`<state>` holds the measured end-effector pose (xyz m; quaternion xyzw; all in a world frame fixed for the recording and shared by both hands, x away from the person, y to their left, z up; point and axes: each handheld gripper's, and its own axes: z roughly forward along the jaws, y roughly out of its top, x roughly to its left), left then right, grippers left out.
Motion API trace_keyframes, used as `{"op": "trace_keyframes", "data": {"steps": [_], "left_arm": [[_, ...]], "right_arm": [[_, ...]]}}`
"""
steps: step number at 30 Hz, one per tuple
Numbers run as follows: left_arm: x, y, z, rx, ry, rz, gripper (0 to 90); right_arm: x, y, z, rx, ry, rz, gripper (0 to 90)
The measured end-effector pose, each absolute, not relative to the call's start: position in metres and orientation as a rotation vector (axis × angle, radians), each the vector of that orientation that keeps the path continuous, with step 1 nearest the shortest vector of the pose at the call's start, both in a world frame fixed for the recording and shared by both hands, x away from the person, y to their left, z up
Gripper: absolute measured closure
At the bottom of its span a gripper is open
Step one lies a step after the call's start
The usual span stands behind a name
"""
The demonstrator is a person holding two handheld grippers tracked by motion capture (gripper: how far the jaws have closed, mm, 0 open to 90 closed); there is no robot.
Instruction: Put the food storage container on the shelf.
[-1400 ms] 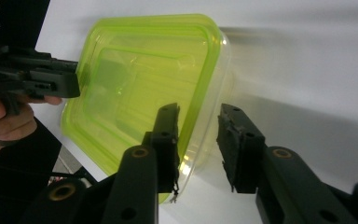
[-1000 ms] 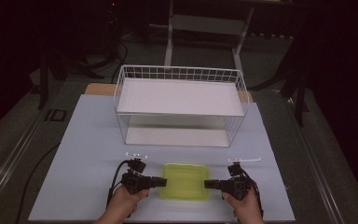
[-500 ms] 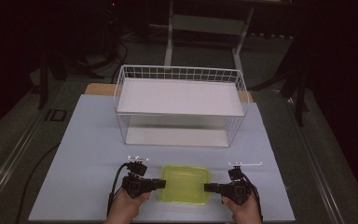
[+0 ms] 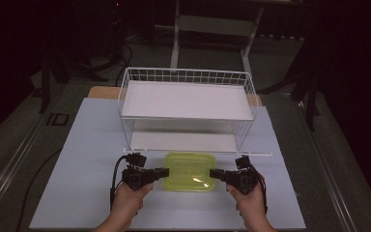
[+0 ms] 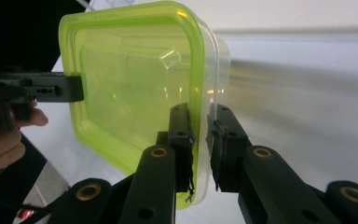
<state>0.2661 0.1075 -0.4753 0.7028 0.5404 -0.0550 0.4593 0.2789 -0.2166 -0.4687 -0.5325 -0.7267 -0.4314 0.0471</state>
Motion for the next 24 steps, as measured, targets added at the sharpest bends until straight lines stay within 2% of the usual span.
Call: {"op": "trace_keyframes", "data": {"steps": [11, 24], "left_arm": [[0.287, 0.110, -0.465, 1.698, 1.309, -0.046, 81.0], [0.311, 0.111, -0.474, 1.663, 1.274, 0.007, 81.0]], "right_arm": [[0.307, -0.209, -0.460, -1.657, -2.232, -1.400, 79.2], [0.336, -0.206, -0.466, -1.701, -2.215, -1.435, 78.7]]}}
